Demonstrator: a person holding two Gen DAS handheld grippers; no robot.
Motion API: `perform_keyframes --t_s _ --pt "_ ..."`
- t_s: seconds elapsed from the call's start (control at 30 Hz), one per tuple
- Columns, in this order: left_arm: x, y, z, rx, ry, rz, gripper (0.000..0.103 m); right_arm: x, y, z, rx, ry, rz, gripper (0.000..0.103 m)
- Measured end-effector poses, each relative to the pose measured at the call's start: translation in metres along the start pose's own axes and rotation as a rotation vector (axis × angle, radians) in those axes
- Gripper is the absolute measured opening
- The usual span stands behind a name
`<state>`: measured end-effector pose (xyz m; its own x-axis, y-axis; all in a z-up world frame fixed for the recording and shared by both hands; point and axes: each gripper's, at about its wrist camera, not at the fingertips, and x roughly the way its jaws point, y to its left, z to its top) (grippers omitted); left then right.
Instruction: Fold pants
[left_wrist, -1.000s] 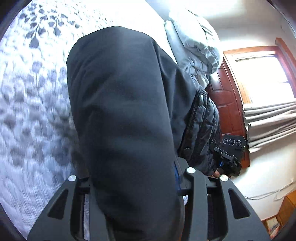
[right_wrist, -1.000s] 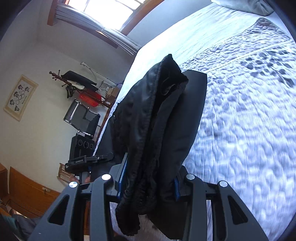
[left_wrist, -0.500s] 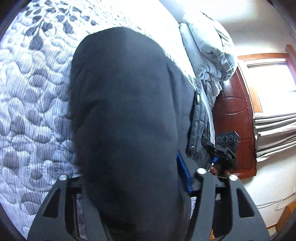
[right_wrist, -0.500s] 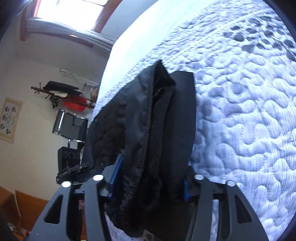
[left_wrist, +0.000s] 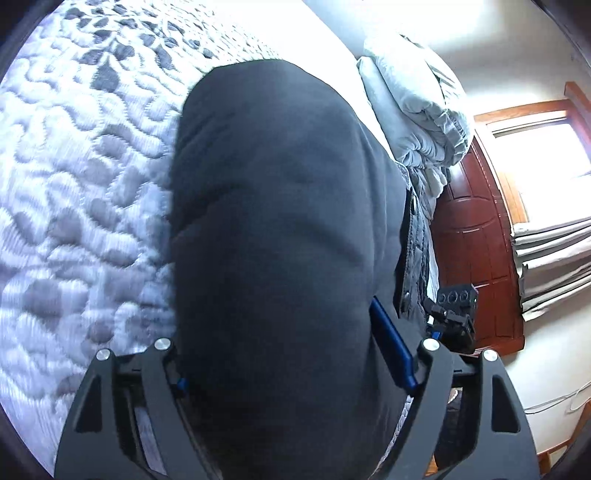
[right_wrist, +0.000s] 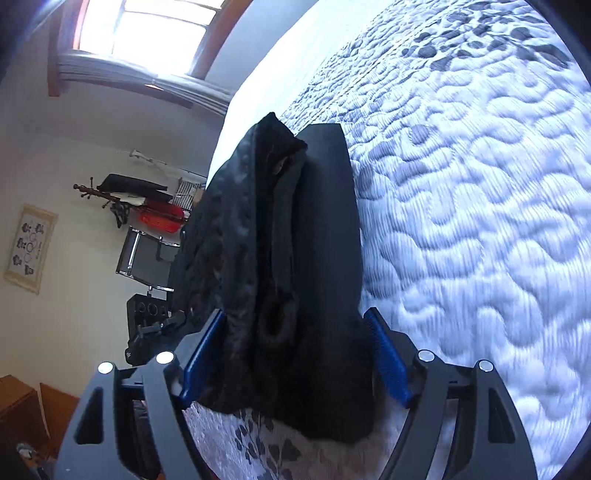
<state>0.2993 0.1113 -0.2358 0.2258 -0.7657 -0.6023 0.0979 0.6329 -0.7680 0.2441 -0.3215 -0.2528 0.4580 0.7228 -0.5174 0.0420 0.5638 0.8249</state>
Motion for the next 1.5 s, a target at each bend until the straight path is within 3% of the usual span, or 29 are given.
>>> perform_keyframes --t_s 0.27,0.43,0.6,0.8,0.9,1.13,1.33,1.5 --pt "-0.028 -0.001 -0.031 0.011 -0.080 0.066 0.094 -0.028 -0.012 -0.036 0.019 -0.035 -0.009 0.079" --pt "-0.048 -0.008 -0.060 0.024 -0.154 0.150 0.098 -0.041 -0.005 -0.072 -0.011 -0.059 -0.093 0.083" --pt "-0.064 -0.013 -0.092 0.013 -0.198 0.241 0.100 -0.047 0.010 -0.115 -0.043 -0.081 -0.236 0.091" --pt "-0.061 -0.039 -0.142 0.156 -0.110 0.452 0.100 -0.040 0.039 -0.167 -0.110 -0.082 -0.450 0.099" --pt "-0.060 -0.050 -0.168 0.199 -0.073 0.508 0.100 -0.034 0.051 -0.190 -0.120 -0.066 -0.535 0.099" --pt "-0.069 -0.066 -0.201 0.183 -0.069 0.589 0.100 -0.027 0.072 -0.229 -0.072 -0.020 -0.617 0.099" --pt "-0.078 -0.087 -0.230 0.158 -0.070 0.588 0.100 -0.031 0.104 -0.250 -0.062 -0.018 -0.668 0.099" --pt "-0.087 -0.117 -0.239 0.181 -0.131 0.596 0.100 -0.030 0.144 -0.258 -0.142 -0.057 -0.754 0.099"
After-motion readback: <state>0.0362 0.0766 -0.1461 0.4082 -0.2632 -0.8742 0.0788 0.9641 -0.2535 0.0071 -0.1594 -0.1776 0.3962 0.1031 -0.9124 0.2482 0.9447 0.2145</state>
